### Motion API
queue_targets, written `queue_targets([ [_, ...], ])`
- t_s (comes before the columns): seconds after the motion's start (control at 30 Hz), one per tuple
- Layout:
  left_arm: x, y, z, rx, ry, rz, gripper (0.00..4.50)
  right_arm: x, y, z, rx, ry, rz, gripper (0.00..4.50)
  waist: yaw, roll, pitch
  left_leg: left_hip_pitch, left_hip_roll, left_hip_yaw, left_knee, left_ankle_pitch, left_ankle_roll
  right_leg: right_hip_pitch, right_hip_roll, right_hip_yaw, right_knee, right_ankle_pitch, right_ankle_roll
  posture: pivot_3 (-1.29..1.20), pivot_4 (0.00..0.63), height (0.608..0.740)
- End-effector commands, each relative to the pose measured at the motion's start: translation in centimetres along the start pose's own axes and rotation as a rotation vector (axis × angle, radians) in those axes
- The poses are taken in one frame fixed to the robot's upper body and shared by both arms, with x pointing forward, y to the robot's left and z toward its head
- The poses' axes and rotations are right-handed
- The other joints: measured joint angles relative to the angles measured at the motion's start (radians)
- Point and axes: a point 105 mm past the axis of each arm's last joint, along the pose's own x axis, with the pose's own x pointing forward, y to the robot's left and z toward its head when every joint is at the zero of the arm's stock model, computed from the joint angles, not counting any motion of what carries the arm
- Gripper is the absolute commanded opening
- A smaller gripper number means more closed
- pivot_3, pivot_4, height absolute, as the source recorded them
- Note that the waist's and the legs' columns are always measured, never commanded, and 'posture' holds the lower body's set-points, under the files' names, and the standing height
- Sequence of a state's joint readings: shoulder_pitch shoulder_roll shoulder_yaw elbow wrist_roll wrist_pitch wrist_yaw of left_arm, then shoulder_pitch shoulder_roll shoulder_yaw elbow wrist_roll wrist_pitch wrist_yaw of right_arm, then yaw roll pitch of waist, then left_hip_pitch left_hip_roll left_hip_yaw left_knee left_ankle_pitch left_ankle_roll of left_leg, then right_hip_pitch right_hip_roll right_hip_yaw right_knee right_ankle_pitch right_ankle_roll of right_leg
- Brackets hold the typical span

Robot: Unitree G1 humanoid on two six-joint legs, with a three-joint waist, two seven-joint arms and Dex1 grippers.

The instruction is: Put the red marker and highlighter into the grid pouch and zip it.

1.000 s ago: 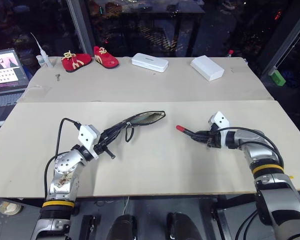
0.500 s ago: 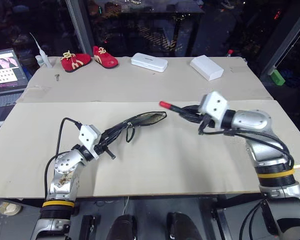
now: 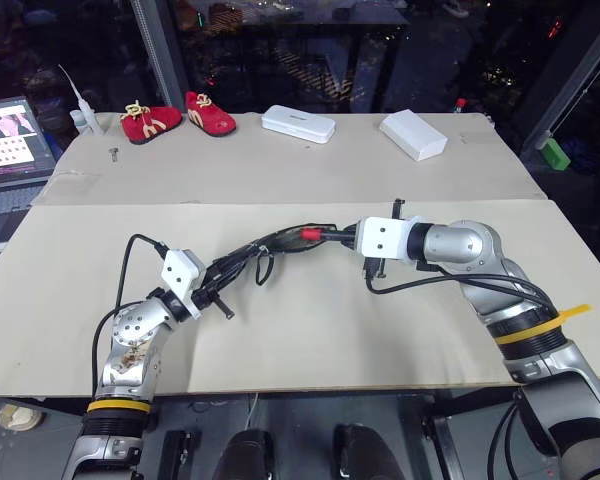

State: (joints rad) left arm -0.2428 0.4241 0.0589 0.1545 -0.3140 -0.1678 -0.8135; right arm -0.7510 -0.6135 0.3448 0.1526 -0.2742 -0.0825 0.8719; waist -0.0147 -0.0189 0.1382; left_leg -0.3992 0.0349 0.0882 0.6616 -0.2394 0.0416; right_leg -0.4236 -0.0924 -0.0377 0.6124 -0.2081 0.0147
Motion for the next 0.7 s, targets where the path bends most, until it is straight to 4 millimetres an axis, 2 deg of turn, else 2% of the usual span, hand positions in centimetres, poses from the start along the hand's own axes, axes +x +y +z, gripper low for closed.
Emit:
queue_targets([
  [0.03, 0.6, -0.5, 1.1, 0.030, -0.039, -0.032, 0.00, 1.2, -0.2, 1.8, -0.127, -0.047, 0.026, 0.54, -0.001, 0.000, 0.000, 0.000, 0.000, 0.000, 0.000, 0.000, 0.000, 0.000, 0.000, 0.000, 0.000, 0.000, 0.000, 0.00, 0.150, 0.740],
  [0.33, 0.8, -1.0, 1.1, 0.026, -0.044, -0.046, 0.00, 4.9, 1.0, 4.3, -0.225, -0.131, 0.096, 0.54, 0.001, 0.000, 0.000, 0.000, 0.000, 0.000, 0.000, 0.000, 0.000, 0.000, 0.000, 0.000, 0.001, 0.000, 0.000, 0.00, 0.150, 0.740],
  [0.6, 0.7, -1.2, 1.0, 0.021, -0.046, -0.040, 0.00, 6.3, 1.1, 6.1, -0.173, -0.226, 0.068, 0.54, 0.001, 0.000, 0.000, 0.000, 0.001, 0.000, 0.000, 0.000, 0.000, 0.000, 0.000, 0.000, 0.001, 0.000, 0.000, 0.00, 0.150, 0.740],
  [0.67, 0.6, -1.2, 1.0, 0.019, -0.048, -0.038, 0.00, 6.4, 1.0, 6.1, -0.131, -0.234, 0.060, 1.54, 0.001, 0.000, 0.000, 0.000, 0.001, 0.000, 0.000, 0.000, 0.000, 0.000, 0.000, 0.000, 0.001, 0.000, 0.000, 0.00, 0.150, 0.740],
  [0.7, 0.6, -1.2, 1.0, 0.018, -0.049, -0.037, 0.00, 6.4, 0.9, 6.0, -0.128, -0.232, 0.049, 1.75, 0.001, 0.000, 0.000, 0.000, 0.001, 0.000, 0.000, 0.000, 0.000, 0.000, 0.000, 0.000, 0.001, 0.000, 0.000, 0.00, 0.150, 0.740],
])
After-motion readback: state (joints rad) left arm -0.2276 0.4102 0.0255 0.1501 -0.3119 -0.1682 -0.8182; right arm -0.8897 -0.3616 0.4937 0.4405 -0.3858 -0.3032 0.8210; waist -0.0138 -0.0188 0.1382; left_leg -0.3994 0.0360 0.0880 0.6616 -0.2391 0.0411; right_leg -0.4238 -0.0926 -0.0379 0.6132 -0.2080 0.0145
